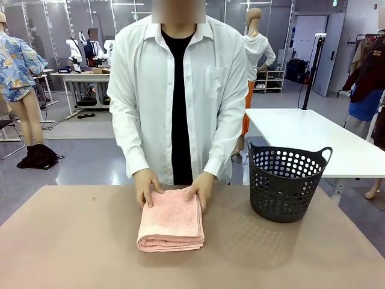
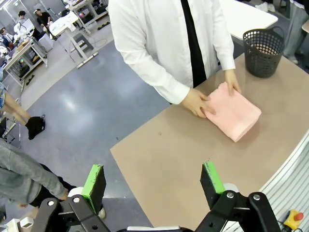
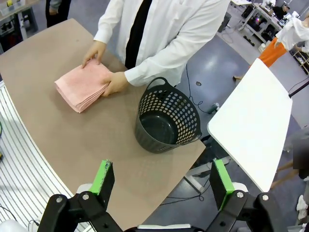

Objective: Fold the towel.
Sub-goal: Pick up the 100 cm Hotel Towel and place it on the left side of the table.

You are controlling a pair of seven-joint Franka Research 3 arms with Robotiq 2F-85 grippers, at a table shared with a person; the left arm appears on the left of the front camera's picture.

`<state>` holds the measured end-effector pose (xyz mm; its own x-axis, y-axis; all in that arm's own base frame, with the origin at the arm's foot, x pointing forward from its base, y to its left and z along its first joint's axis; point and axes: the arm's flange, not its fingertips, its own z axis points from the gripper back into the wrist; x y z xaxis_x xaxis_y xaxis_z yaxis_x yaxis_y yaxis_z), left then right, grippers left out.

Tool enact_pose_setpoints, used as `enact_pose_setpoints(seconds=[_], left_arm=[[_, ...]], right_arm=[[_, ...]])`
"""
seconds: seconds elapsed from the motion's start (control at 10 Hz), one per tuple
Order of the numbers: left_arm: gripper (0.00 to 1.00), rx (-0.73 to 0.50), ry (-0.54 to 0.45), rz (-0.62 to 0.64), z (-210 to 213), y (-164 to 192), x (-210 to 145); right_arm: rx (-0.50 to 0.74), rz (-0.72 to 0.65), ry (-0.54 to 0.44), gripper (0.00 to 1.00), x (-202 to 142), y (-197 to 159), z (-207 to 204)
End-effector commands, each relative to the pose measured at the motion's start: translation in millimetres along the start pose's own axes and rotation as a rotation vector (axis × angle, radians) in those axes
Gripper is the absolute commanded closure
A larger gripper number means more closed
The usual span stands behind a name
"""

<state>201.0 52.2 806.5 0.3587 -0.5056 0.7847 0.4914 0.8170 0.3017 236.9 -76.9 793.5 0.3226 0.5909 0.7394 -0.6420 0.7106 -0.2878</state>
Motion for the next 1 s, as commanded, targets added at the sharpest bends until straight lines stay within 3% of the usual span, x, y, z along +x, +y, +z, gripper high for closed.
enact_pose_setpoints(seconds=[0.0, 0.9], left_arm=[[0.00, 0.009, 0.005, 0.007, 1.1, -0.7, -0.5], [0.00, 0.009, 0.005, 0.007, 1.1, -0.7, -0.5]], right_arm=[[-0.001, -0.004, -0.001, 0.00, -0.6, 0.1, 0.3], [-0.001, -0.004, -0.001, 0.00, -0.6, 0.1, 0.3]])
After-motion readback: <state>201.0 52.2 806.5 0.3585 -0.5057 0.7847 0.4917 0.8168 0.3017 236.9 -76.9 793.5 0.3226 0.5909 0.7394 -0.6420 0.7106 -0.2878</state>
